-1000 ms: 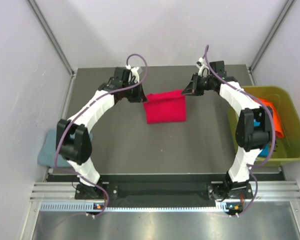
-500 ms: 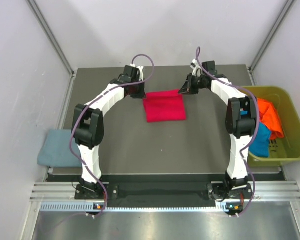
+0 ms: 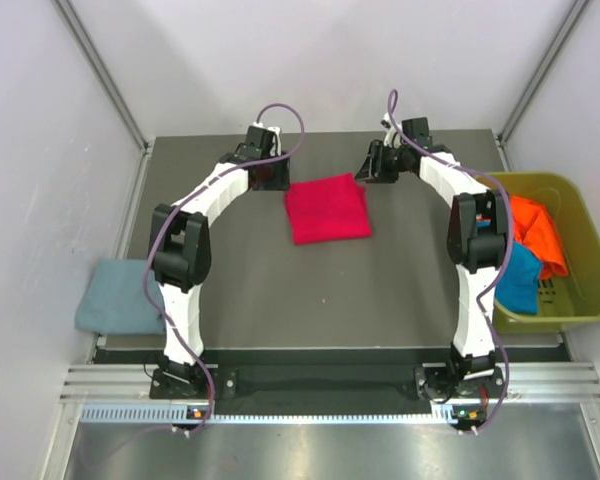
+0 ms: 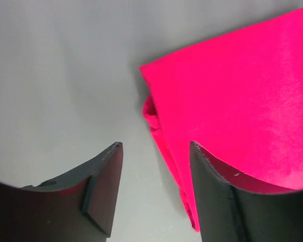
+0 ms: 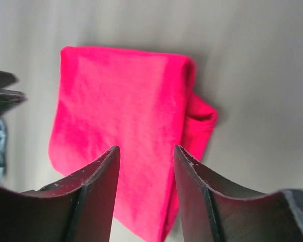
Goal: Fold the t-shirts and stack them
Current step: Fold the tshirt, then neatly place the folded tshirt to the corner
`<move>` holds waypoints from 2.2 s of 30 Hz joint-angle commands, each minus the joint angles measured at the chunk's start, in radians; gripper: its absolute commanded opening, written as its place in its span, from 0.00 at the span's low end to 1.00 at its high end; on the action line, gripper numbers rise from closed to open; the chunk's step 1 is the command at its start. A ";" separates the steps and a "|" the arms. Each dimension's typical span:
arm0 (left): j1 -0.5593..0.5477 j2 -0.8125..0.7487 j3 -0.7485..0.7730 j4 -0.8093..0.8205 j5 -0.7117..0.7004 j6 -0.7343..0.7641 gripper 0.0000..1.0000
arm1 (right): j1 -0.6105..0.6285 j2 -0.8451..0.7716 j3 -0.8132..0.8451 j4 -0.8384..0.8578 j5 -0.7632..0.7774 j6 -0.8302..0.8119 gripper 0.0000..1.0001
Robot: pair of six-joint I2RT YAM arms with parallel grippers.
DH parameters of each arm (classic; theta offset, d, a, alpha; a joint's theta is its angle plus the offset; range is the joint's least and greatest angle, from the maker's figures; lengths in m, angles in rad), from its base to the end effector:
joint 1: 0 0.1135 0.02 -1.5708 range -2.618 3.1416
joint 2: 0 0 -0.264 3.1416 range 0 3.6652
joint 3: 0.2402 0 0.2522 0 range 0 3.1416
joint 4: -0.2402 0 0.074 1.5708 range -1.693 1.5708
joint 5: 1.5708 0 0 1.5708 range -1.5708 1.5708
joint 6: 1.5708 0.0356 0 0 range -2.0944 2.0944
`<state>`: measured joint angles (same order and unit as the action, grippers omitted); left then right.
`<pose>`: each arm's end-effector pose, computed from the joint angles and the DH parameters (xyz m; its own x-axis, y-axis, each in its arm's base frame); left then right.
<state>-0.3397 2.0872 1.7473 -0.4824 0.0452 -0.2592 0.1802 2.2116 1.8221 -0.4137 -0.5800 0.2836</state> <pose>0.4481 -0.1601 0.2377 -0.7605 -0.0028 -0.6493 0.1727 0.9631 -0.2064 0.4877 0.1087 0.2129 -0.8264 0.0874 -0.5563 -0.3053 0.7607 0.5729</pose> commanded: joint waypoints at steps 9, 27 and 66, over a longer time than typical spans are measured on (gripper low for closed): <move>0.033 -0.167 -0.172 -0.036 0.203 -0.142 0.66 | 0.004 -0.151 -0.116 0.036 -0.113 0.027 0.47; 0.071 -0.010 -0.264 0.070 0.459 -0.356 0.63 | 0.073 -0.078 -0.175 0.070 -0.173 0.097 0.47; 0.048 -0.061 -0.253 0.029 0.529 -0.278 0.00 | 0.094 -0.081 -0.195 0.044 -0.101 0.040 0.47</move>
<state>-0.2970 2.1292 1.4441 -0.3714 0.5869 -0.6460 0.2661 2.1876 1.5986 -0.3828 -0.6819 0.3519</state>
